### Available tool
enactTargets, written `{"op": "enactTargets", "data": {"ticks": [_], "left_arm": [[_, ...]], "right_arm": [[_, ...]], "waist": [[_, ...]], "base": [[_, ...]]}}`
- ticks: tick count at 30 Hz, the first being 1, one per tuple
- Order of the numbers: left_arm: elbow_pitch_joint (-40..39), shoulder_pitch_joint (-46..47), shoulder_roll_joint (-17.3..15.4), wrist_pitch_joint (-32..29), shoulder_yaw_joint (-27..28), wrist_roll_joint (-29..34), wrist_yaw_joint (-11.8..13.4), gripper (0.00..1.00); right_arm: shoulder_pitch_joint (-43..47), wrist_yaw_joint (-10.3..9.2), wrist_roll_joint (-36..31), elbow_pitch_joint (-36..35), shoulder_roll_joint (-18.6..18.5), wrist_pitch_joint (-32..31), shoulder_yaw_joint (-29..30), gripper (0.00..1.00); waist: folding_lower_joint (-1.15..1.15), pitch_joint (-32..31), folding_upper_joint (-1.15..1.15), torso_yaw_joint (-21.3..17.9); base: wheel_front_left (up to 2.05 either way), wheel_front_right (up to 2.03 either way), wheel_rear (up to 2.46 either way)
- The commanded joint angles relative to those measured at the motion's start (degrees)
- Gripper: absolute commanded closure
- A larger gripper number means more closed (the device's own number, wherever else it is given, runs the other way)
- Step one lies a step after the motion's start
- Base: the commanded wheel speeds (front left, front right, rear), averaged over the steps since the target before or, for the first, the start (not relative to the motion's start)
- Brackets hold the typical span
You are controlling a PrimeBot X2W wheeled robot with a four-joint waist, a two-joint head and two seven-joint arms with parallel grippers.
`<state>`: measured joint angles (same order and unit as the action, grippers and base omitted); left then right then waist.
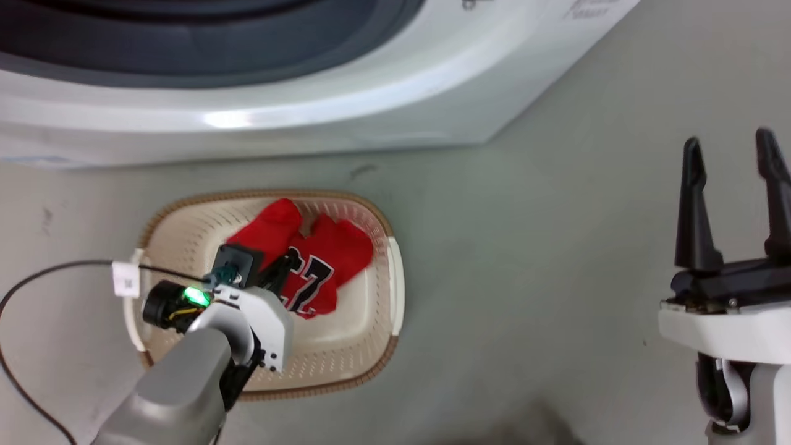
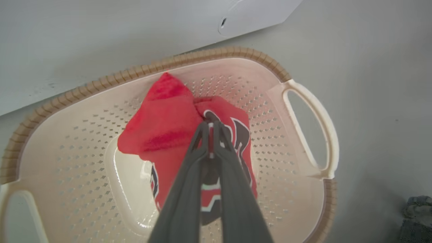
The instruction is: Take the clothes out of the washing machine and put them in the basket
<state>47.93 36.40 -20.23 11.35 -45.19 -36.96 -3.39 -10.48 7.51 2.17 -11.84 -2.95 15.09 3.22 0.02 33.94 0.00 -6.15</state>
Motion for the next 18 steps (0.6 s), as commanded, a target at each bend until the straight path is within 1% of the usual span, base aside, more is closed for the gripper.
{"op": "enactTargets", "data": {"ticks": [1, 5, 8, 11, 16, 17, 18], "left_arm": [[2.6, 2.2, 0.3, 0.3, -0.4, 1.0, -0.4, 1.0], [10.0, 6.8, 2.7, 0.4, -1.7, 2.1, -1.2, 1.0], [15.5, 9.3, 4.2, -0.6, -1.6, 1.6, -1.5, 1.0], [20.2, 11.5, 5.0, -1.8, -3.1, 3.2, -1.0, 1.0], [24.0, 12.2, 6.0, -4.8, -5.3, 4.7, -1.3, 1.0], [24.3, 12.2, 5.9, -5.1, -5.7, 4.9, -0.9, 1.0], [24.6, 12.0, 5.9, -5.1, -6.0, 5.1, -0.6, 0.0]], "right_arm": [[-1.5, -0.04, 0.7, -0.6, 0.1, 0.1, -0.1, 0.0], [-3.2, -0.04, 1.3, -1.6, 0.1, 0.1, 0.3, 0.0], [-4.0, -0.04, 1.4, -2.2, 0.1, 0.1, 0.0, 0.0], [-4.3, -0.04, 1.3, -2.6, 0.1, 0.1, -0.5, 0.0], [-5.1, -0.04, 1.7, -2.8, 0.1, 0.1, -0.8, 0.0], [-5.1, -0.05, 1.7, -2.7, 0.1, 0.1, -0.9, 0.0], [-5.1, -0.04, 1.8, -2.5, 0.1, 0.1, -0.9, 0.0]], "waist": [[-0.02, 5.9, 0.0, -2.6], [-0.02, 9.4, 0.0, -3.4], [-0.02, 11.3, 0.0, -3.8], [-0.02, 12.8, 0.0, -4.3], [-0.02, 14.0, 0.0, -4.8], [-0.02, 14.0, 0.0, -4.8], [-0.02, 13.8, 0.0, -4.7]], "base": [[0.0, 0.0, 0.0], [0.0, 0.0, 0.0], [0.0, 0.0, 0.0], [0.0, 0.0, 0.0], [0.0, 0.0, 0.0], [0.0, 0.0, 0.0], [0.0, 0.0, 0.0]]}}
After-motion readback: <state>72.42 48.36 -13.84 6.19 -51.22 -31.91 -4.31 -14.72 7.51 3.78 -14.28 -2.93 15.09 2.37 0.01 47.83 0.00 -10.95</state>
